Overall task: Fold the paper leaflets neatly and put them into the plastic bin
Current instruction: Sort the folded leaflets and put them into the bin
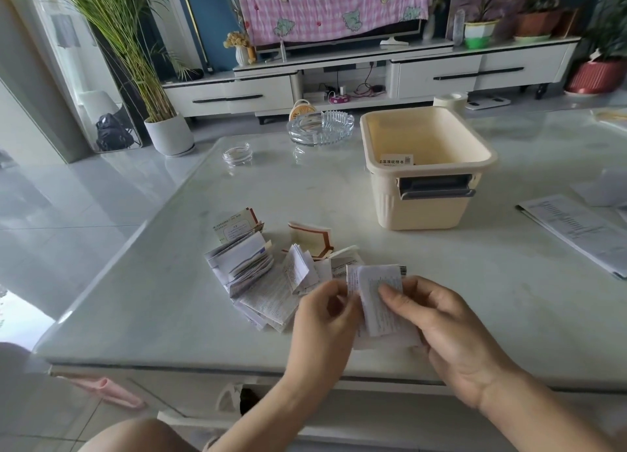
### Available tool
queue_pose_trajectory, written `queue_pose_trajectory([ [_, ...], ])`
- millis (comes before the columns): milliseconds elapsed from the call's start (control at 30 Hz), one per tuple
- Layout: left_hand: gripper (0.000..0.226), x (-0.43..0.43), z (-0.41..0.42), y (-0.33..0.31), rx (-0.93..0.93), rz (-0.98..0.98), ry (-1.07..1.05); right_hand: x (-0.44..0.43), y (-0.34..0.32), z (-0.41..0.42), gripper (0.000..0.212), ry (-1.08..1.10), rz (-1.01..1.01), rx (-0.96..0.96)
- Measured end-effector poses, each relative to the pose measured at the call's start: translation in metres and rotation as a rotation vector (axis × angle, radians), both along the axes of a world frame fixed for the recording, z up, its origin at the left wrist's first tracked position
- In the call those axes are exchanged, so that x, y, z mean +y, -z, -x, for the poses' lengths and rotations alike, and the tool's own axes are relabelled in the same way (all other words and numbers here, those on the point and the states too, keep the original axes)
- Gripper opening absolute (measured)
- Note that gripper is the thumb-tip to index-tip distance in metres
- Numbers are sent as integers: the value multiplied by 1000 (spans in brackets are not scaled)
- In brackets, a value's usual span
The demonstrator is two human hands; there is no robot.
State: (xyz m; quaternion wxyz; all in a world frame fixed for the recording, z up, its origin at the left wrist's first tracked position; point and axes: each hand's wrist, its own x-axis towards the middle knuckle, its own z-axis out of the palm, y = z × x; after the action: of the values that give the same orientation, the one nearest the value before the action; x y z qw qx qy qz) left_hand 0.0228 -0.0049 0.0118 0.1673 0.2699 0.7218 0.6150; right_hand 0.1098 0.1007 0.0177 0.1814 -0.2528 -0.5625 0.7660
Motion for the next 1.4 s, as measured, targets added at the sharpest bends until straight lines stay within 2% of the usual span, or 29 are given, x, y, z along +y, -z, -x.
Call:
queue_pose_trajectory([
  [67,23,1,2,0,-17,39,46,3,3,2,11,98,-209,-62],
  [133,22,-1,9,-6,105,62,-8,6,2,2,5,187,-340,-55],
  [200,18,-8,25,-14,312,106,-147,9,2,3,13,240,-397,-50],
  [267,13,-18,45,-20,519,234,-268,10,3,4,24,266,-382,-65],
  [333,19,-30,62,-23,614,340,-347,10,4,4,33,284,-352,-81],
  [467,6,-36,64,-17,548,357,-315,10,6,5,22,253,-318,-80],
  [533,16,-29,58,-9,561,446,-280,9,7,6,16,227,-308,-76],
  [633,49,-15,51,1,614,621,-211,7,9,8,15,210,-296,-85],
  [700,62,-7,52,4,650,692,-194,7,10,8,14,216,-299,-94],
  [833,62,3,55,8,725,826,-161,8,11,7,13,239,-276,-102],
  [967,73,7,51,8,792,955,-108,11,11,6,12,232,-269,-102],
  [1033,65,8,53,6,801,969,-97,13,12,5,12,233,-265,-104],
  [1167,31,4,55,4,883,891,-148,13,12,4,12,226,-256,-100],
  [1267,23,3,52,0,926,848,-173,13,12,4,12,219,-268,-110],
  [1400,15,-3,58,-10,802,629,-278,12,13,4,14,214,-298,-129],
])
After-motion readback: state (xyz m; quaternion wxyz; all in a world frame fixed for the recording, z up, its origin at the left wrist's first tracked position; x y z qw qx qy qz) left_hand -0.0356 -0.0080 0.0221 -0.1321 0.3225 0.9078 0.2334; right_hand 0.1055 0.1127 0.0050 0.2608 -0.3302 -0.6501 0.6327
